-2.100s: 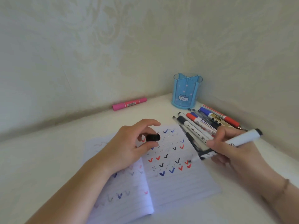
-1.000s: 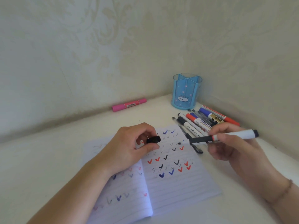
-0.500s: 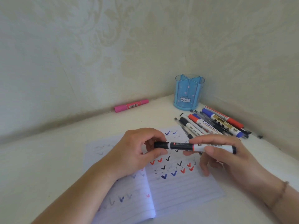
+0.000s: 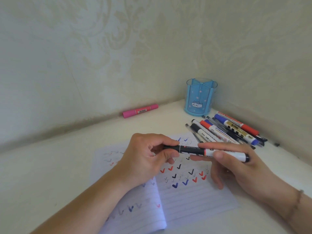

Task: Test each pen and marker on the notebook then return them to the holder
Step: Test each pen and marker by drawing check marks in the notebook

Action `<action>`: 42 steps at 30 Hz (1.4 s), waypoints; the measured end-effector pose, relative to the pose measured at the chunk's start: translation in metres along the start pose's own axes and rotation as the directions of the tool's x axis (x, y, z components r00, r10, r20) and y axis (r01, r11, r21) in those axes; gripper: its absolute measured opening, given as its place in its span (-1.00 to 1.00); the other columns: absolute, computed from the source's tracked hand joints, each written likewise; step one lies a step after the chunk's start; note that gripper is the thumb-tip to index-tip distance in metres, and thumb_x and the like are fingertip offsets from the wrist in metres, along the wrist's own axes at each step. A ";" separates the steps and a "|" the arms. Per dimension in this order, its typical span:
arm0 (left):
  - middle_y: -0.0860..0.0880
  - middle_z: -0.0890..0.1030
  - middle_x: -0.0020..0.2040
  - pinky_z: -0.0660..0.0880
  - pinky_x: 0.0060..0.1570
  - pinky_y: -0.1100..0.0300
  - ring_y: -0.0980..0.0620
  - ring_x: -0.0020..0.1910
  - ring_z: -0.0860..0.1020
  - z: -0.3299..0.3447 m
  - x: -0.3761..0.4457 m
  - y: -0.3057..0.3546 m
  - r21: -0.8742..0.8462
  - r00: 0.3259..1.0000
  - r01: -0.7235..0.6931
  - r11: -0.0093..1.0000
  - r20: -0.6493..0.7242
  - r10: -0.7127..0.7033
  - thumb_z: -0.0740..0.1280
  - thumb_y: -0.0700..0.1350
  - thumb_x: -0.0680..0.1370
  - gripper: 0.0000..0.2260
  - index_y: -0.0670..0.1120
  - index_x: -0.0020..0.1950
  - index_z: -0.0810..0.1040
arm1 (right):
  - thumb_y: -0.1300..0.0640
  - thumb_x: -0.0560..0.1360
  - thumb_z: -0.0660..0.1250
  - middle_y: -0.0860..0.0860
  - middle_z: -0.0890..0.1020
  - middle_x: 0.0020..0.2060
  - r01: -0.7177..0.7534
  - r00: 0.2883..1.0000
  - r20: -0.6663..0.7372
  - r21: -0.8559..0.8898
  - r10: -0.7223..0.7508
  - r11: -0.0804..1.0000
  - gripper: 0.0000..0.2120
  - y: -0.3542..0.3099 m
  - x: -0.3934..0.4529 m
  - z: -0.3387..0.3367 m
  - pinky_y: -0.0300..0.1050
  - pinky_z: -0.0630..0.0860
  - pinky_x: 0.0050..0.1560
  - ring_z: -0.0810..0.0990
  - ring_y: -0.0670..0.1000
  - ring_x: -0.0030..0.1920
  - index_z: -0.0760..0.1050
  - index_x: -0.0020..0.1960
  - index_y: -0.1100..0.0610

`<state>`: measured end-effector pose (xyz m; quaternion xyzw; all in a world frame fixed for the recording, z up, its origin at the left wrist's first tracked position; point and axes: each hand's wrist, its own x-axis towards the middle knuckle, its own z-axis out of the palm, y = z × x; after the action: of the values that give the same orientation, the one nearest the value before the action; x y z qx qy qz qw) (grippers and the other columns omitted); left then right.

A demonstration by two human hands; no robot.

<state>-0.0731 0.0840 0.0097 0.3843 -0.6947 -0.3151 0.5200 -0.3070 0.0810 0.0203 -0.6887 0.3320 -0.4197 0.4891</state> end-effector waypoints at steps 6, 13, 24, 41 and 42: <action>-0.01 0.70 -0.27 0.58 -0.33 0.26 0.07 -0.40 0.66 -0.001 0.003 0.003 0.074 0.998 -0.050 0.996 -0.027 0.053 0.49 -0.21 0.40 -0.81 0.07 -0.10 0.66 | -0.21 0.47 0.30 -0.21 0.67 -0.38 0.025 1.000 0.005 -0.035 -0.025 0.999 -0.64 -0.004 0.000 0.004 -0.14 0.26 -0.50 0.56 0.41 -0.39 0.64 0.13 -0.04; 0.01 0.71 -0.25 0.57 -0.22 0.30 0.05 -0.36 0.67 -0.005 0.006 0.005 0.061 0.995 -0.052 0.997 -0.085 0.057 0.50 -0.13 0.37 -0.83 0.01 -0.07 0.66 | -0.32 0.13 0.54 0.01 0.63 -0.43 0.130 0.945 -0.309 0.073 -0.102 0.989 -0.54 0.003 0.011 -0.015 -0.26 0.35 -0.49 0.38 -0.01 -0.51 0.67 -0.15 -0.01; -0.05 0.70 -0.11 0.58 -0.11 0.17 0.09 -0.18 0.63 -0.028 0.005 0.009 0.534 0.827 -0.353 0.769 -0.208 0.523 0.50 -0.19 0.44 -0.83 -0.25 -0.03 0.69 | 0.28 0.51 0.32 0.05 0.60 -0.42 -0.031 0.937 -0.344 0.071 0.054 0.997 -0.84 -0.024 0.035 0.011 -0.30 0.25 -0.59 0.40 0.00 -0.58 0.63 -0.17 0.13; 0.23 0.59 0.16 0.57 0.01 0.01 0.11 0.05 0.60 -0.252 -0.311 0.147 0.629 0.872 0.462 0.626 -0.452 -0.189 0.33 0.23 0.44 -0.66 0.30 0.21 0.47 | 0.16 0.53 0.37 0.06 0.56 -0.44 0.125 0.897 0.418 0.075 -0.145 0.989 -0.85 -0.102 0.022 0.324 -0.31 0.32 -0.48 0.45 0.04 -0.48 0.59 -0.17 0.21; 0.25 0.58 0.17 0.57 0.02 0.02 0.13 0.05 0.59 -0.253 -0.333 0.149 0.622 0.854 0.497 0.604 -0.476 -0.213 0.33 0.25 0.43 -0.65 0.31 0.21 0.47 | 0.14 0.52 0.38 0.06 0.57 -0.44 0.144 0.871 0.469 0.041 -0.146 0.989 -0.85 -0.101 0.014 0.340 -0.30 0.35 -0.45 0.45 0.04 -0.48 0.59 -0.18 0.19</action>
<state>0.1949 0.4363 0.0405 0.7404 -0.5632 -0.0374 0.3650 0.0110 0.2332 0.0627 -0.7916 0.1498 -0.2765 0.5239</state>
